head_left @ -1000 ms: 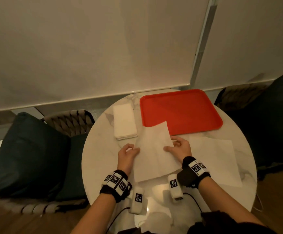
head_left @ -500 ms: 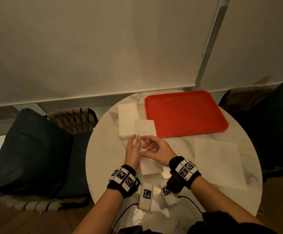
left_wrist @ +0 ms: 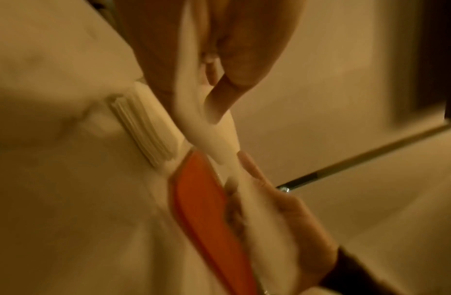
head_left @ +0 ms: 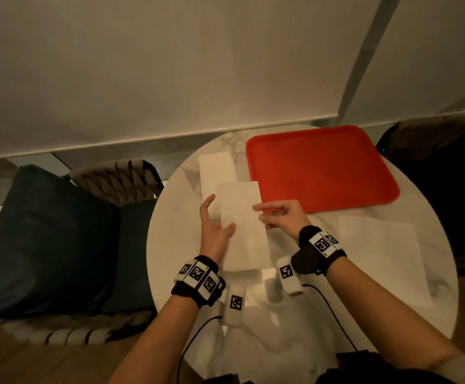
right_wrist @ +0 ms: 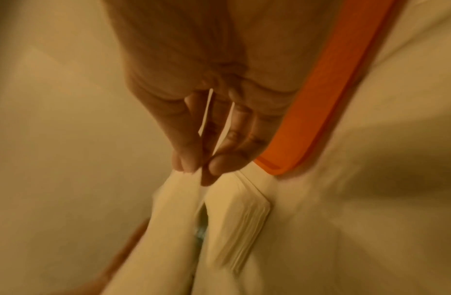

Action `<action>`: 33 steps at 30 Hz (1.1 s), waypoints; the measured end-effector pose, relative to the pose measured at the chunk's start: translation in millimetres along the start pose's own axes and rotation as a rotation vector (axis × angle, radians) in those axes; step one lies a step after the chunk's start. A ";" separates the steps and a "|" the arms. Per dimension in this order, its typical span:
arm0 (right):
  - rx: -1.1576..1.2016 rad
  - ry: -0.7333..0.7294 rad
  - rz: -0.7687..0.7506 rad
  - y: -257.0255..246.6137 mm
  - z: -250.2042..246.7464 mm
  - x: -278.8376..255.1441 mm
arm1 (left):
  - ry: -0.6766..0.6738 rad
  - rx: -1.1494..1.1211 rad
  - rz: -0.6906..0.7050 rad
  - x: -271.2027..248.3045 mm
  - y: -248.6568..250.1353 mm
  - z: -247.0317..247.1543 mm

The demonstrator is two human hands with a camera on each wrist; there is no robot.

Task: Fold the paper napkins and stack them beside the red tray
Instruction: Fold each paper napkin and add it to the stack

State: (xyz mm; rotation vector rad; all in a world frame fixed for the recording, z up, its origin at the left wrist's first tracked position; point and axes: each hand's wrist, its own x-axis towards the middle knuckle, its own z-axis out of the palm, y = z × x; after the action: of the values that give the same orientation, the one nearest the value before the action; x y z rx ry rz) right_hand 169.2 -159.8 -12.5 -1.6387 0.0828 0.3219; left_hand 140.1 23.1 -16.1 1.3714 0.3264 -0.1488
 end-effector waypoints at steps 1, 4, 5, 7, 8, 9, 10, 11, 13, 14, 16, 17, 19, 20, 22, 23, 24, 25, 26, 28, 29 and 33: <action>-0.010 0.007 0.008 -0.2 1.7 10.4 | -0.009 0.046 0.026 9.3 0.1 -4.5; -0.070 0.011 -0.016 -5.2 7.3 46.3 | -0.006 0.320 0.174 47.7 4.2 -18.1; -0.089 0.012 -0.035 -8.2 9.6 59.4 | 0.001 0.400 0.222 61.7 6.7 -21.9; -0.088 0.006 -0.082 -16.4 14.3 85.9 | 0.037 0.492 0.294 87.8 15.1 -27.3; -0.080 0.006 -0.109 -21.3 16.6 98.6 | 0.053 0.507 0.321 100.4 19.9 -29.7; -0.075 0.006 -0.135 -25.6 19.0 111.1 | 0.062 0.512 0.339 112.8 23.9 -32.3; -0.072 0.008 -0.155 -28.9 21.5 123.2 | 0.069 0.515 0.353 124.3 27.0 -34.6; -0.072 0.011 -0.167 -30.9 24.4 134.6 | 0.079 0.518 0.360 135.1 28.0 -37.2; -0.090 0.024 -0.168 -30.3 29.2 156.3 | 0.100 0.523 0.336 153.9 26.5 -41.0; -0.119 0.029 -0.160 -26.9 30.9 167.4 | 0.109 0.535 0.319 161.9 24.5 -43.0; -0.221 0.029 -0.133 -17.4 33.9 187.4 | 0.109 0.589 0.289 175.7 19.2 -47.3; -0.285 0.024 -0.112 -11.2 35.3 195.3 | 0.102 0.629 0.275 180.6 16.1 -49.3; -0.395 0.002 -0.063 0.1 38.6 205.0 | 0.087 0.717 0.236 187.2 8.0 -53.2; -0.439 -0.011 -0.044 5.5 40.5 207.3 | 0.084 0.751 0.207 188.5 3.6 -54.2; -0.491 -0.027 -0.032 13.6 44.3 207.7 | 0.088 0.798 0.161 188.0 -4.5 -55.4; -0.502 -0.024 -0.040 16.0 45.7 206.9 | 0.097 0.819 0.145 187.2 -6.9 -55.2; -0.513 -0.018 -0.050 17.9 46.5 206.1 | 0.106 0.838 0.132 186.4 -8.0 -55.0; -0.529 -0.017 -0.056 18.6 46.7 205.2 | 0.114 0.853 0.121 185.9 -8.3 -55.0; -0.551 -0.021 -0.059 18.1 46.7 203.3 | 0.119 0.869 0.106 185.0 -7.4 -54.7; -0.599 -0.035 -0.062 14.6 44.4 194.7 | 0.124 0.919 0.074 183.7 -5.0 -54.8; -0.606 -0.033 -0.070 12.6 41.0 187.5 | 0.125 0.959 0.071 182.6 -3.5 -53.9; -0.558 0.101 -0.080 13.4 2.1 134.8 | 0.175 1.082 0.165 163.4 1.8 -35.7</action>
State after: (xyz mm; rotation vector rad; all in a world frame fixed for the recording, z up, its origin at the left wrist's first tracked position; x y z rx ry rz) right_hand 294.5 -140.4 -60.2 -2.2058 0.0014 0.2095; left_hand 290.1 72.2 -71.5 2.4846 0.2793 -0.0609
